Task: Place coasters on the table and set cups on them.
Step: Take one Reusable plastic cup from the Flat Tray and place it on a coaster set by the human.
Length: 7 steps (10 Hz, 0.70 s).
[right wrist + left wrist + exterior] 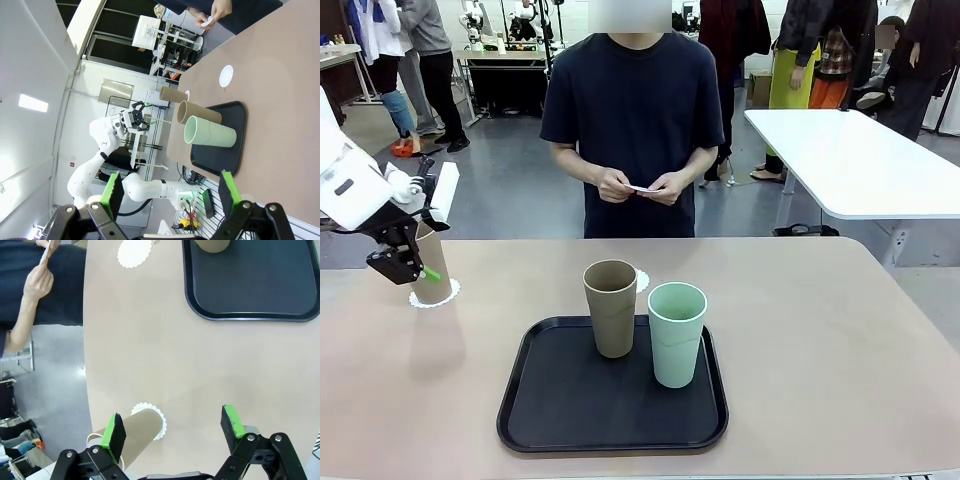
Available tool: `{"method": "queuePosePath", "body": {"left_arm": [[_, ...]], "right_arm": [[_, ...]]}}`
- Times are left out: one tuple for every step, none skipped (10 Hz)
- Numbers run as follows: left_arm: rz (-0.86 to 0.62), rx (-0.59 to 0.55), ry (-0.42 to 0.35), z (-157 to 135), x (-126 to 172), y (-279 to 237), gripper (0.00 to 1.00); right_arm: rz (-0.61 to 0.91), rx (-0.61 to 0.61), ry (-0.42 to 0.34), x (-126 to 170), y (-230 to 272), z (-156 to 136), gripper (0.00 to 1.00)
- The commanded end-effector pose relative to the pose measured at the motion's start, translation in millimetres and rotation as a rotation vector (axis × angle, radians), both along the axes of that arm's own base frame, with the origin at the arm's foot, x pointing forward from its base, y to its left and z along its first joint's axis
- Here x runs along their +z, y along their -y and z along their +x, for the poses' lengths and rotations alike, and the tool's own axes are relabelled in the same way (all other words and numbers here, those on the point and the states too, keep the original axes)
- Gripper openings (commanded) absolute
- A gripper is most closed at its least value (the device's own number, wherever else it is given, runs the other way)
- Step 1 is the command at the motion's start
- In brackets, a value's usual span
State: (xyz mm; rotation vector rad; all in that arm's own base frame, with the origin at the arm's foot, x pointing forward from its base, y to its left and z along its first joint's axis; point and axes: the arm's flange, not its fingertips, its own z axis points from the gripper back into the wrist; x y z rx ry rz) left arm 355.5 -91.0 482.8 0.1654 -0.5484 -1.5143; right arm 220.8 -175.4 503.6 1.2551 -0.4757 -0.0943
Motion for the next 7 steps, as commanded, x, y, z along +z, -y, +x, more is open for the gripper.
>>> {"method": "queuePosePath", "body": {"left_arm": [[-0.012,-0.005,-0.010,-5,5,-3,1.00],[-0.012,-0.005,-0.010,-5,5,-3,1.00],[-0.001,-0.002,0.000,-3,3,0,1.00],[-0.458,-0.184,-0.196,-3,-24,9,1.00],[-0.858,-0.280,-0.175,7,-33,21,1.00],[-1.198,-0.376,-0.282,4,-35,29,1.00],[-1.402,-0.421,-0.320,4,-40,33,1.00]], "right_arm": [[0.011,-0.012,0.003,0,-1,2,1.00],[0.011,-0.012,0.003,0,-1,2,1.00],[0.011,-0.012,0.003,0,-1,2,1.00],[0.011,-0.012,0.003,0,-1,2,1.00],[0.011,-0.012,0.003,0,-1,2,1.00],[0.011,-0.012,0.003,0,-1,2,1.00],[0.011,-0.012,0.003,0,-1,2,1.00]]}}
